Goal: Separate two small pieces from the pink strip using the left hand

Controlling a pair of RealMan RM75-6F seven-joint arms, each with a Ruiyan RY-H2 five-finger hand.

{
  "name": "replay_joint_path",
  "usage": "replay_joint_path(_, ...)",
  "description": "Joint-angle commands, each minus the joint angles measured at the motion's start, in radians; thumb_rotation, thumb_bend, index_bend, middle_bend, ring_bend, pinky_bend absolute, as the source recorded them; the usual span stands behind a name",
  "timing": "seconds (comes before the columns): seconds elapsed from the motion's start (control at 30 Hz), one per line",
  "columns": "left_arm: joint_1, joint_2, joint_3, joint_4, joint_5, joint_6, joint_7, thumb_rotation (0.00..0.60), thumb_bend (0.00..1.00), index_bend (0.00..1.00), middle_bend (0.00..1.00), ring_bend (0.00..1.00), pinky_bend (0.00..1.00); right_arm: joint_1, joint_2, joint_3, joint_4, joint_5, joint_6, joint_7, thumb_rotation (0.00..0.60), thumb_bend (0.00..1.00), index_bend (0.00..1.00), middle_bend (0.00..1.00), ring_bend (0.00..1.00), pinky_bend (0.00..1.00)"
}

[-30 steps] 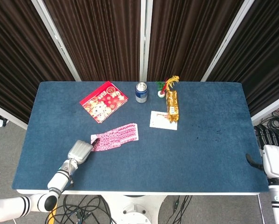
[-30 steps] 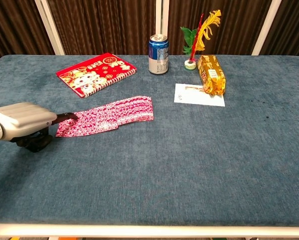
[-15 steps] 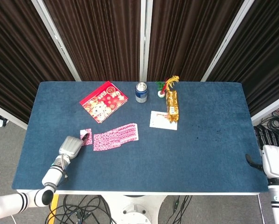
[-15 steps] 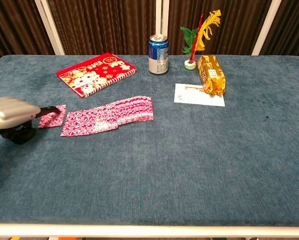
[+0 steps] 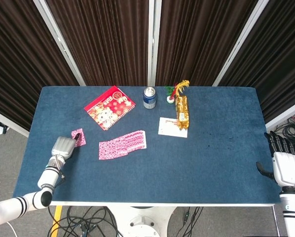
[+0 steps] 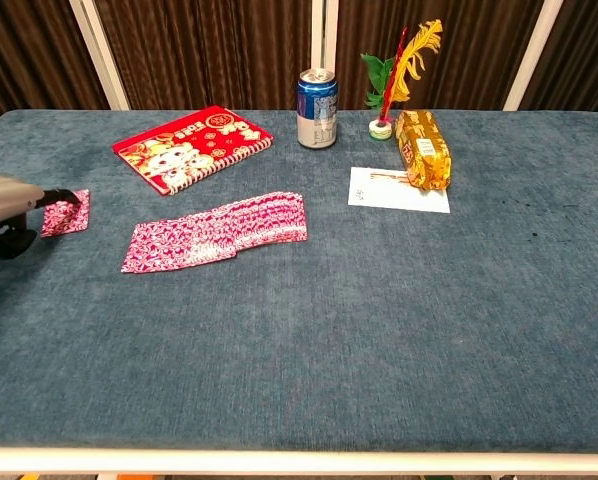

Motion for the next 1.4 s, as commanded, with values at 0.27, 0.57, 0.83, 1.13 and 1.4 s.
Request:
replay_joint_path(0.27, 0.017, 0.058, 0.024, -0.181, 0.101, 0.099, -0.007, 0.6, 0.65, 0.06, 0.87, 0.89, 0.83, 0.003, -0.006, -0.003, 0.005, 0.0, -0.005, 0.003, 0.6, 0.21, 0.0, 0.0, 0.0, 0.0)
replay_joint_path(0.57, 0.005, 0.018, 0.09, -0.284, 0.202, 0.099, 0.042, 0.6, 0.66, 0.06, 0.87, 0.89, 0.81, 0.001, -0.002, -0.004, 0.004, -0.005, 0.0, 0.014, 0.6, 0.21, 0.0, 0.0, 0.0, 0.0)
replay_joint_path(0.83, -0.02, -0.012, 0.088, -0.27, 0.175, 0.099, 0.098, 0.6, 0.66, 0.06, 0.87, 0.89, 0.81, 0.0, 0.0, -0.002, 0.014, 0.002, -0.003, 0.03, 0.6, 0.21, 0.0, 0.0, 0.0, 0.0)
replay_joint_path(1.13, -0.018, -0.006, 0.086, -0.271, 0.129, 0.11, 0.102, 0.6, 0.66, 0.06, 0.87, 0.89, 0.81, 0.0, -0.003, -0.004, 0.028, -0.001, -0.009, 0.046, 0.6, 0.21, 0.0, 0.0, 0.0, 0.0)
replay_joint_path(1.4, -0.012, 0.003, 0.1, -0.26, 0.105, 0.098, 0.085, 0.6, 0.66, 0.06, 0.87, 0.89, 0.81, -0.002, -0.004, -0.007, 0.027, -0.006, -0.003, 0.043, 0.6, 0.21, 0.0, 0.0, 0.0, 0.0)
